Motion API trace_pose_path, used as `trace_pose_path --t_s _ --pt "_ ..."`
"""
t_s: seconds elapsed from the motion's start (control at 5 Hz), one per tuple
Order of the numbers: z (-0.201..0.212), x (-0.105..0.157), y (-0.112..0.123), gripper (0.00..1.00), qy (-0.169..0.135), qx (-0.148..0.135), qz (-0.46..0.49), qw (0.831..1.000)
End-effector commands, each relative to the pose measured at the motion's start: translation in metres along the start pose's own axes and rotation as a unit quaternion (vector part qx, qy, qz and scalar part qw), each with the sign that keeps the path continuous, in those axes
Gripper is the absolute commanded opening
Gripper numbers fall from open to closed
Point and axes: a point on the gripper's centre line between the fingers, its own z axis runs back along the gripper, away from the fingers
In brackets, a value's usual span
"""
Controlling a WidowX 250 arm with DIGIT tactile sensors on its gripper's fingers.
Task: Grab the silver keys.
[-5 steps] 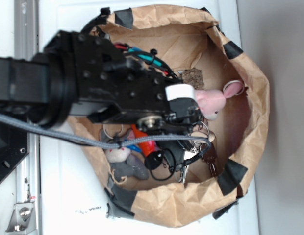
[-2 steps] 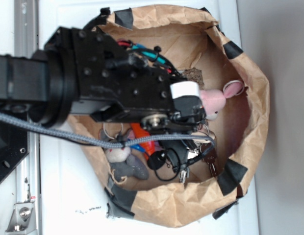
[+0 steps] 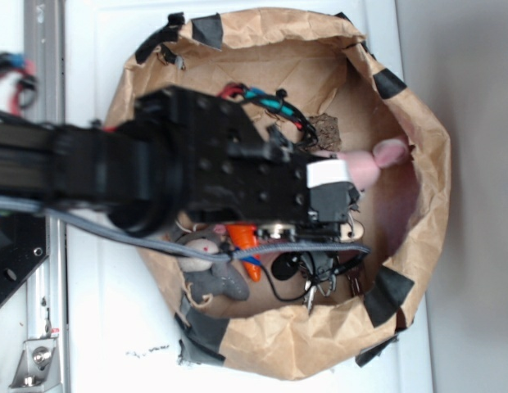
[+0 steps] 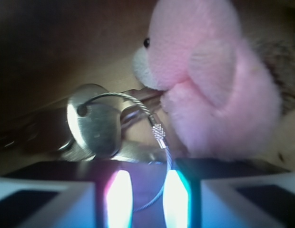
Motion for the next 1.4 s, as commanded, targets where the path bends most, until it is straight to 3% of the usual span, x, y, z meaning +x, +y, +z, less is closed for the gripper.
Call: trace_pose_path --t_s 0.0,0.4,0.6,0.8,1.2 --pt "-0.005 0.026 0.004 1.0 -0.047 0.014 -0.001 0.999" --pt "-0.014 0.031 -0.002 1.0 -0.045 0.029 0.003 0.999" --pt "-0.015 0.029 -0.001 0.81 -0.04 0.033 0.011 0.999" --pt "-0.012 0.027 0.0 0.0 -0.036 0.031 0.011 0.999" --pt "-0.012 0.025 0.0 0.0 -0.027 0.031 0.006 0.999"
